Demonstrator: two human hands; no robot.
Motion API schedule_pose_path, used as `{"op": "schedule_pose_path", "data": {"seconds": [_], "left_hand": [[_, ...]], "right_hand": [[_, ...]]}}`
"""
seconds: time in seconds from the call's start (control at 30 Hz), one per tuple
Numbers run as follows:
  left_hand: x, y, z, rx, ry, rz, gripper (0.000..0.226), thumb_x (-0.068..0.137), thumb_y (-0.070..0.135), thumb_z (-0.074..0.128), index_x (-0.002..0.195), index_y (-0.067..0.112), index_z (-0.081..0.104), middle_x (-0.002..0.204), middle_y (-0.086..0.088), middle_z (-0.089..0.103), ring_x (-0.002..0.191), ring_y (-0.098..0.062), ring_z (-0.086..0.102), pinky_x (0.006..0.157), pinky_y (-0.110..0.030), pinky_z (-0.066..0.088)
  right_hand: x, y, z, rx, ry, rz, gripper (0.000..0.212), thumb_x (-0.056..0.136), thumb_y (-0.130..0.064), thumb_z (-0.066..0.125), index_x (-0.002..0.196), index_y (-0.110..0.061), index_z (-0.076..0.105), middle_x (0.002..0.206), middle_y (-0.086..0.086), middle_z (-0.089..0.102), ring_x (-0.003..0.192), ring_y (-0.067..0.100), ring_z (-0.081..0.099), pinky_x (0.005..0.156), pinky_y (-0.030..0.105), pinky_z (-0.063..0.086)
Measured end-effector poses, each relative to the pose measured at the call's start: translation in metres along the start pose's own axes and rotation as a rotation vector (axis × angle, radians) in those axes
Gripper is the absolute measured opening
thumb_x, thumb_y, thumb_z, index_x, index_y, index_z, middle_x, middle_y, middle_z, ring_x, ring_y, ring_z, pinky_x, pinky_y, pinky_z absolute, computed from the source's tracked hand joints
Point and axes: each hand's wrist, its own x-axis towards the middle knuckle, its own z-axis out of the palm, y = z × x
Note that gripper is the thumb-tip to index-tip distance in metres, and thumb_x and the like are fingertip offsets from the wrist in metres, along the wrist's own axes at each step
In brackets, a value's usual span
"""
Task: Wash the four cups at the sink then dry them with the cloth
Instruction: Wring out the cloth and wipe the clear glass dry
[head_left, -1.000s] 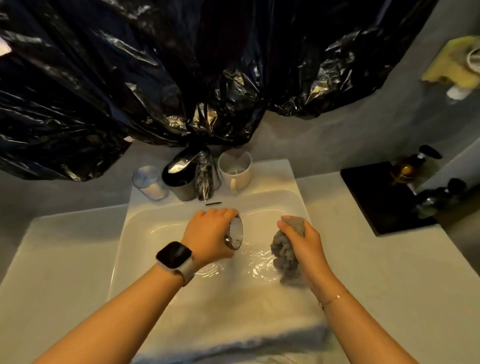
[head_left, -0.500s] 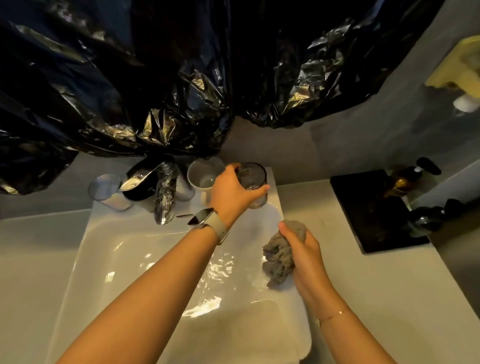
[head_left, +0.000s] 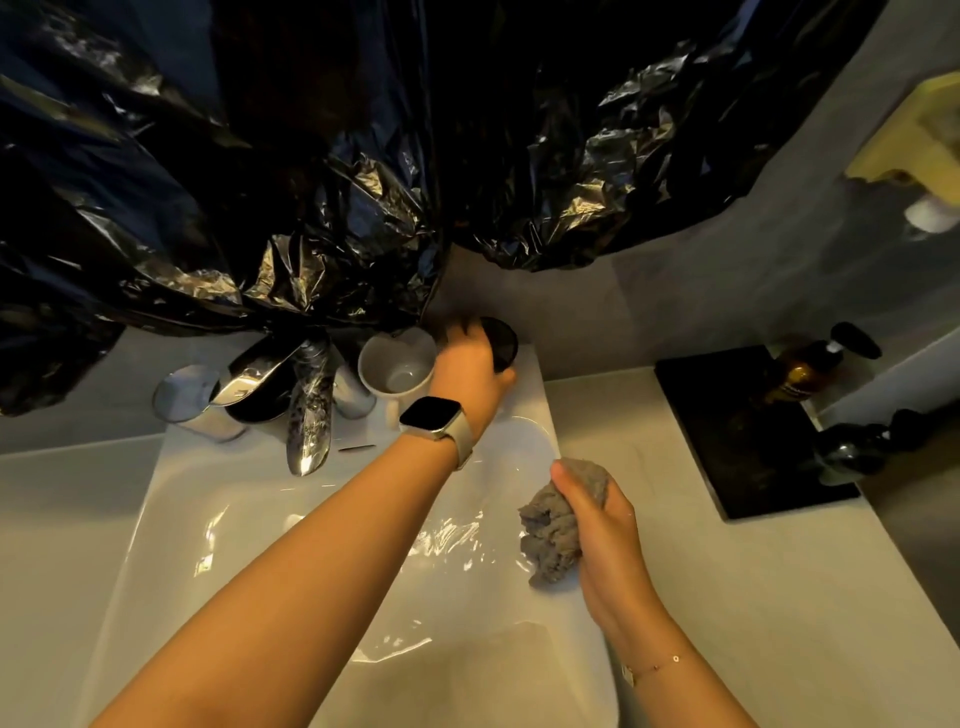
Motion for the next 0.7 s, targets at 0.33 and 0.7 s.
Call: {"op": "schedule_pose_path", "data": {"seconds": [0.33, 0.7], "left_hand": [[-0.064, -0.016, -0.028, -0.291, 0.137, 0.203, 0.041, 0.093, 0.017, 0.064, 0.133, 0.009, 0.056, 0.135, -0.010, 0.052, 0.121, -0.024, 0.053, 0.101, -0.027, 0.041], [-0.221, -0.085, -0.023, -0.736, -0.329, 0.176, 0.061, 0.080, 0.041, 0.077, 0.134, 0.032, 0.048, 0.129, 0.024, 0.050, 0.113, 0.015, 0.046, 0.097, -0.008, 0.035]], "right_hand": [[-0.022, -0.004, 0.005, 0.010, -0.029, -0.080, 0.027, 0.092, -0.034, 0.060, 0.097, -0.007, 0.062, 0.072, 0.011, 0.071, 0.064, 0.026, 0.064, 0.062, 0.035, 0.053], [-0.097, 0.024, 0.050, 0.234, -0.164, -0.028, 0.068, 0.098, -0.059, 0.019, 0.106, -0.014, 0.071, 0.108, 0.006, 0.072, 0.096, 0.020, 0.065, 0.077, 0.033, 0.052]]}}
